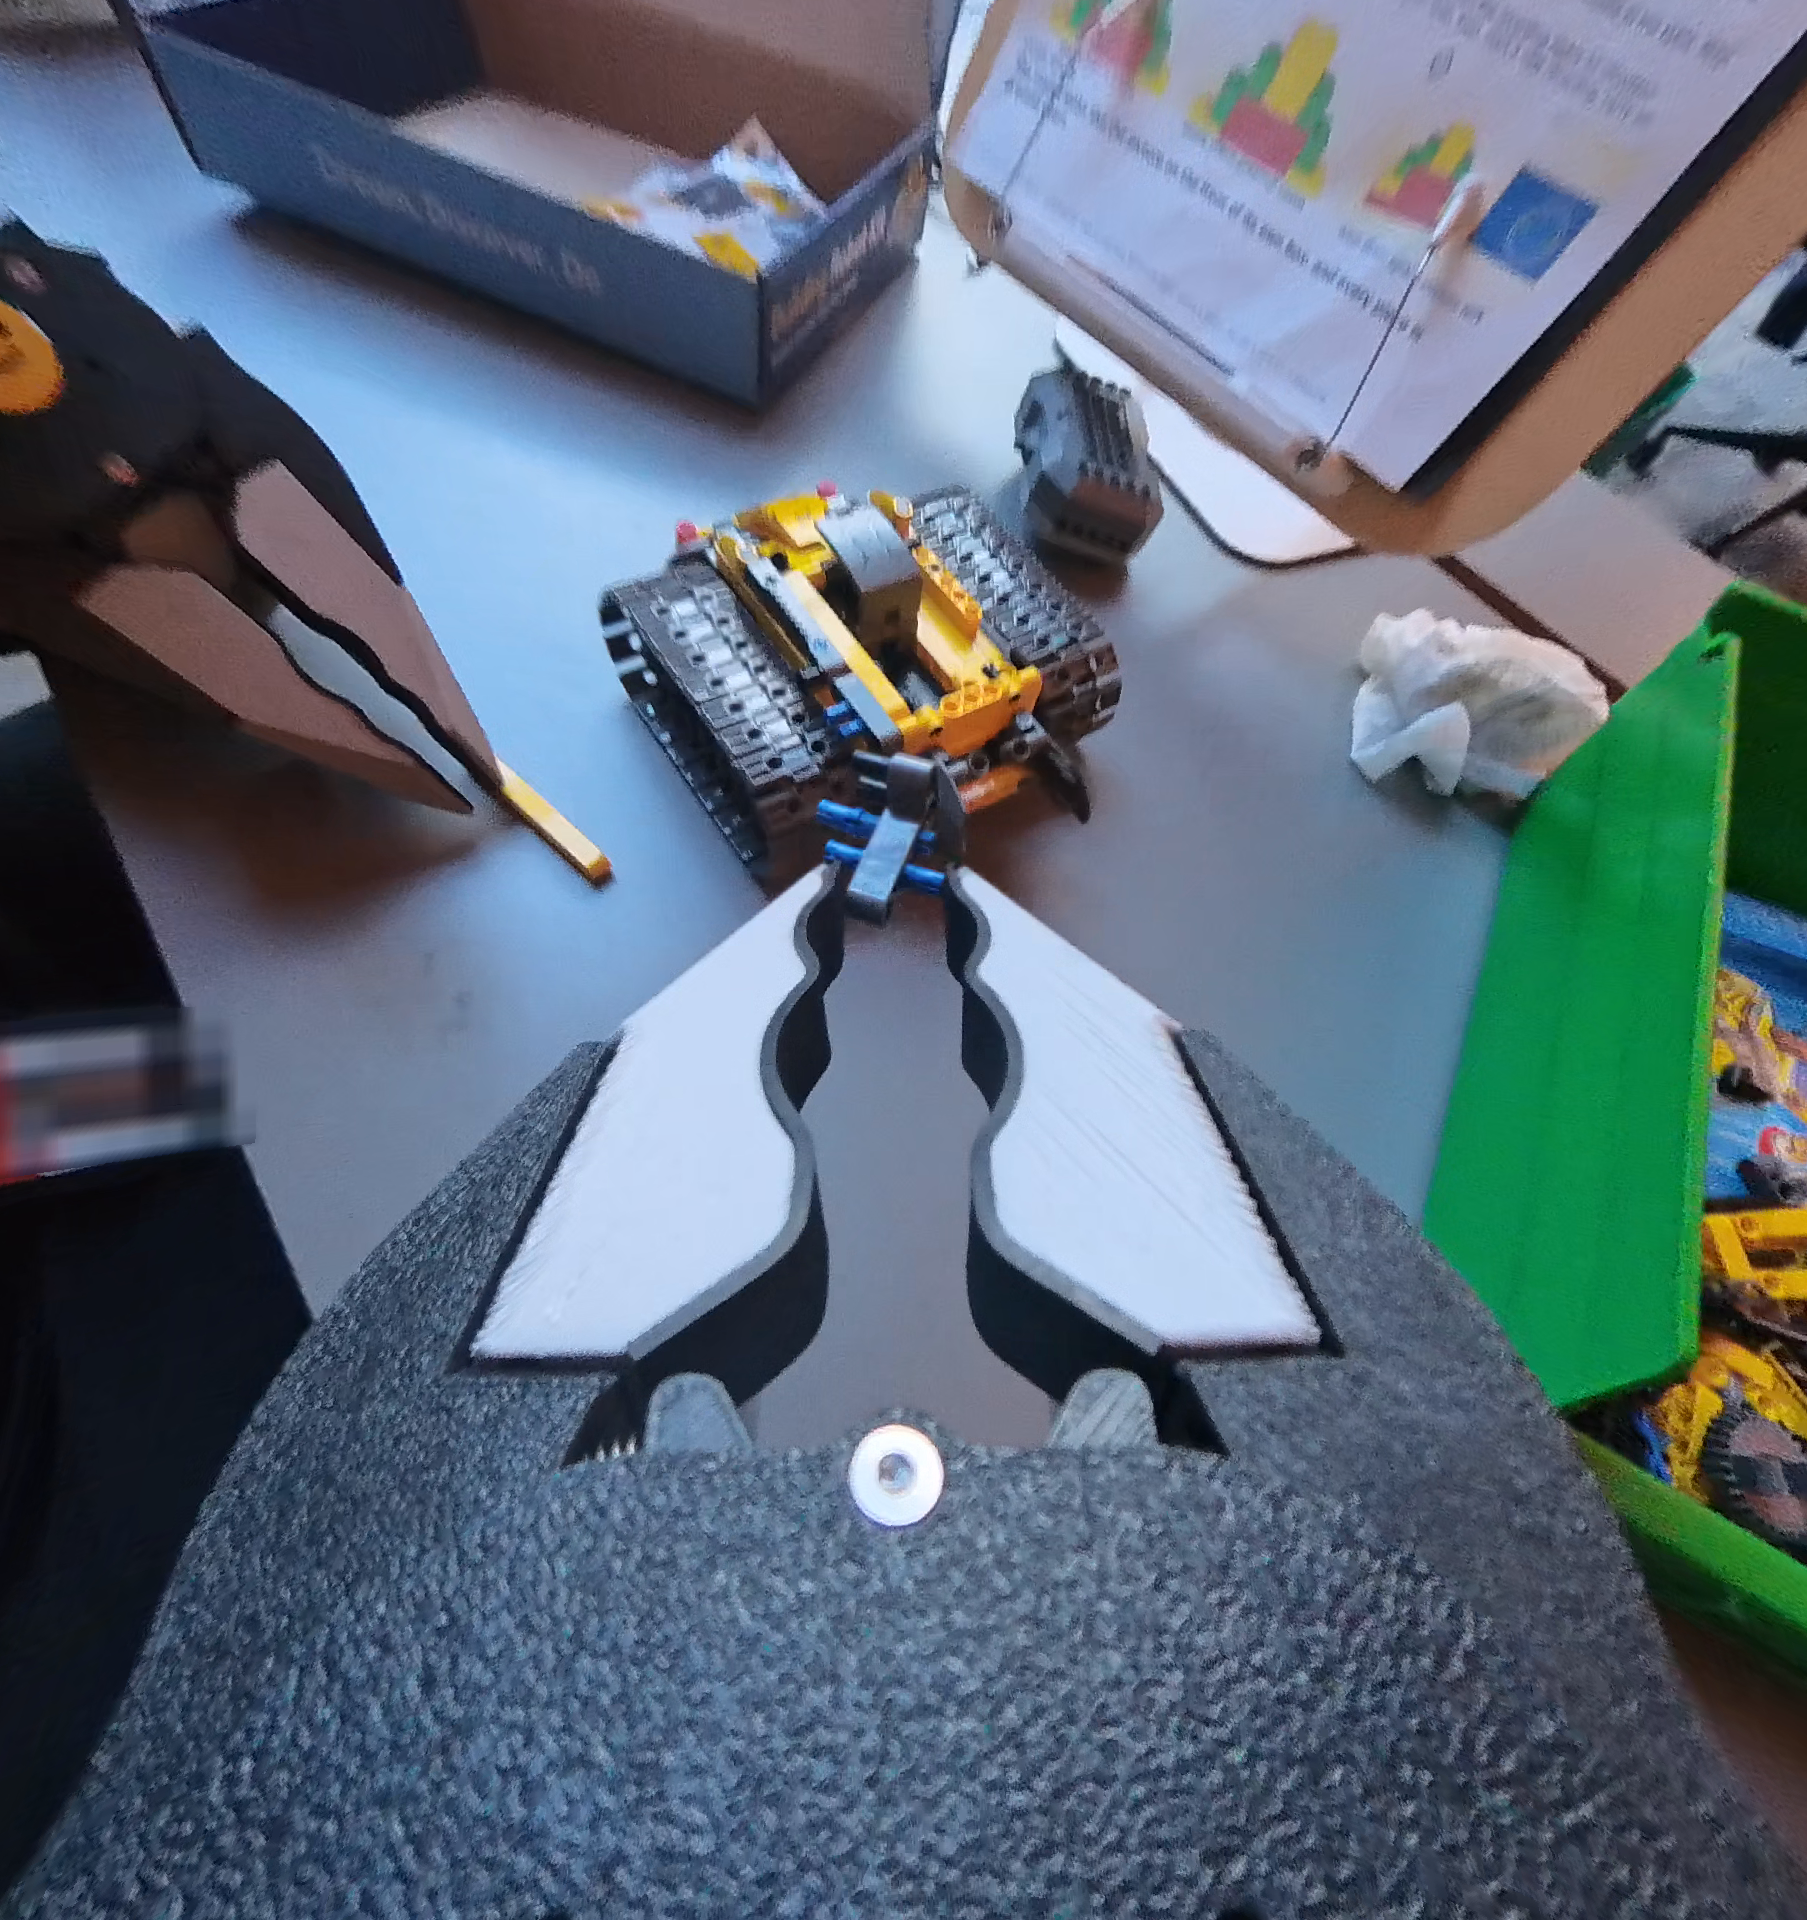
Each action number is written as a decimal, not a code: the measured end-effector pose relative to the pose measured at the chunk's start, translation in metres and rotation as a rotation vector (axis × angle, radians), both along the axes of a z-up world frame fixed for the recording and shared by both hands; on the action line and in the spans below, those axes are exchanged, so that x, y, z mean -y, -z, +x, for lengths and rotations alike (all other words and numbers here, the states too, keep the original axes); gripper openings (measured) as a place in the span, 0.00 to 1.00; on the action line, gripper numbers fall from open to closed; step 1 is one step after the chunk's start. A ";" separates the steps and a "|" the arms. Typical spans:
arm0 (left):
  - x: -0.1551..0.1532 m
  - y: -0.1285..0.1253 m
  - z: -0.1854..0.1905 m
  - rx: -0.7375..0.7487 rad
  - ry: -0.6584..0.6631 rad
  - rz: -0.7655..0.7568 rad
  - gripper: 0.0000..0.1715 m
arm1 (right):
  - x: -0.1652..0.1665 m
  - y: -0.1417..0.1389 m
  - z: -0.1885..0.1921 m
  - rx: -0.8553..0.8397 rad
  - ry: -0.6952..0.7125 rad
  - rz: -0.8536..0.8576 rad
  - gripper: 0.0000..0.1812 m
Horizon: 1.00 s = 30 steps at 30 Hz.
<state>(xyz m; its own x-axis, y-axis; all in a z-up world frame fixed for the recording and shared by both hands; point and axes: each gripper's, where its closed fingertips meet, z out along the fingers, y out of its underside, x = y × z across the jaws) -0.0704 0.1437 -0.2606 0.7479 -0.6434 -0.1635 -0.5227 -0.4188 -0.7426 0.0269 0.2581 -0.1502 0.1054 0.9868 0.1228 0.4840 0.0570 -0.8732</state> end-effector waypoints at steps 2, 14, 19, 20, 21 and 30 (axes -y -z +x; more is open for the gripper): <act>-0.006 -0.009 -0.010 0.004 -0.081 0.060 0.02 | 0.006 -0.006 0.001 -0.020 -0.029 -0.006 0.09; -0.049 -0.106 0.056 0.308 0.027 0.102 0.11 | 0.043 -0.033 -0.012 -0.221 -0.260 0.032 0.09; -0.053 -0.116 0.061 0.459 0.042 0.073 0.12 | 0.053 -0.036 -0.016 -0.196 -0.258 0.410 0.09; -0.051 -0.117 0.061 0.473 0.052 0.060 0.12 | 0.054 -0.037 -0.018 -0.194 -0.253 0.454 0.09; -0.049 -0.118 0.062 0.489 0.067 0.047 0.13 | 0.055 -0.037 -0.019 -0.192 -0.251 0.489 0.09; -0.032 -0.136 0.063 0.619 0.149 -0.019 0.15 | 0.066 -0.027 -0.033 -0.083 -0.258 0.679 0.09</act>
<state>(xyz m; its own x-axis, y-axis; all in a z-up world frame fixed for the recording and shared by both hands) -0.0074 0.1756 -0.1249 0.6024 -0.7464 0.2829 -0.0524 -0.3906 -0.9190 -0.0062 0.1916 -0.1232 -0.0846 0.6905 0.7184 0.3162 0.7023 -0.6378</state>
